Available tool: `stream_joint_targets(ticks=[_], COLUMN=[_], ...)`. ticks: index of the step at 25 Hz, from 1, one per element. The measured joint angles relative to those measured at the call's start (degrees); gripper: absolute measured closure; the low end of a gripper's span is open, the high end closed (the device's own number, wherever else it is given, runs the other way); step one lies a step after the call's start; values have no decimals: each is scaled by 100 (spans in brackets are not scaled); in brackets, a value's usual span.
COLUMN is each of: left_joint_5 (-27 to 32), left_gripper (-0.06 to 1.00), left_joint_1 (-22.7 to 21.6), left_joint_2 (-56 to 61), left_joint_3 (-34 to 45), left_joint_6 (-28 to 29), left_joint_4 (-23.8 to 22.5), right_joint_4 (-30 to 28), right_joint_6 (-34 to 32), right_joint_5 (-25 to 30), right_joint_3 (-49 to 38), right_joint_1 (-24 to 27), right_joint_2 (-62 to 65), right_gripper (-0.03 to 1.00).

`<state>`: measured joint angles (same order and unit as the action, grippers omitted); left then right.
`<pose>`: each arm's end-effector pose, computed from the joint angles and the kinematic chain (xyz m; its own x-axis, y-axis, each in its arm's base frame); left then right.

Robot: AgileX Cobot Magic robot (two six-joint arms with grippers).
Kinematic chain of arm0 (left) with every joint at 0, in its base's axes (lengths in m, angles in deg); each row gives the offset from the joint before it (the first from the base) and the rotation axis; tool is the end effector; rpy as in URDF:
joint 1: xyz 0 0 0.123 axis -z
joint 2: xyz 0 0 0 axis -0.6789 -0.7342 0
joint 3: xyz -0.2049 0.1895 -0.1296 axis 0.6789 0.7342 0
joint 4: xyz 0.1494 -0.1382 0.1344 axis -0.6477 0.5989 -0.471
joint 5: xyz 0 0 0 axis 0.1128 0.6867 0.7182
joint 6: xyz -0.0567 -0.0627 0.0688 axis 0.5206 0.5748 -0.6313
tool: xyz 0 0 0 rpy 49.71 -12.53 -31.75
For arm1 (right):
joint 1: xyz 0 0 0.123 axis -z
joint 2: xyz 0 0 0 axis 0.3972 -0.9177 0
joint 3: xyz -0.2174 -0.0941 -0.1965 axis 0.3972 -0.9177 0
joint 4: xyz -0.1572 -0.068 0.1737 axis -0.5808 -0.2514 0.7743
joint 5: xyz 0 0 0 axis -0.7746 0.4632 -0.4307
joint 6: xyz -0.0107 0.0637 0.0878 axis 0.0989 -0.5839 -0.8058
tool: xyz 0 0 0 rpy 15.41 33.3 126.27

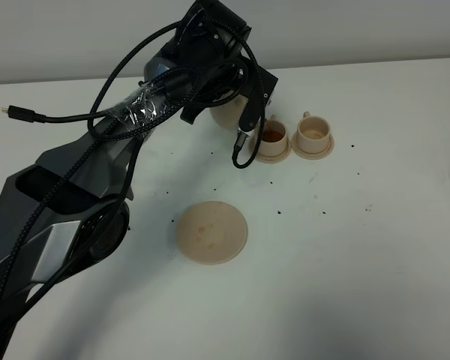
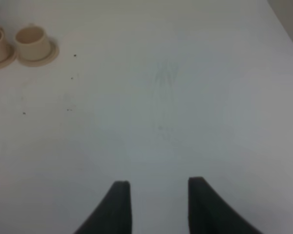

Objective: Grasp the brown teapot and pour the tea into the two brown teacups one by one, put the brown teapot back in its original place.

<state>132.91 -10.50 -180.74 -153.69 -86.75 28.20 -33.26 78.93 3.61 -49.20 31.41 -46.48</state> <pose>0.5113 -0.2730 0.1919 0.3678 0.8555 0.3645 0.6815 -0.5147 0.5203 -0.0177 0.0186 0.2630 -0.4540 -0.0335 -0.8904 -0.0356 0.9992 -0.0195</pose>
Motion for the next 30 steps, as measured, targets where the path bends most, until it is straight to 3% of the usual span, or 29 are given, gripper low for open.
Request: stream_joint_targets(ticks=[30], left_joint_5=[-134], left_gripper=[80], left_joint_1=[0], left_joint_2=[0], left_joint_3=[0], left_joint_6=[-556], left_joint_4=[-4], right_joint_4=[0], right_joint_6=[0], right_joint_5=[0], right_joint_3=[0], right_joint_1=[0], right_joint_2=[0], right_gripper=[66])
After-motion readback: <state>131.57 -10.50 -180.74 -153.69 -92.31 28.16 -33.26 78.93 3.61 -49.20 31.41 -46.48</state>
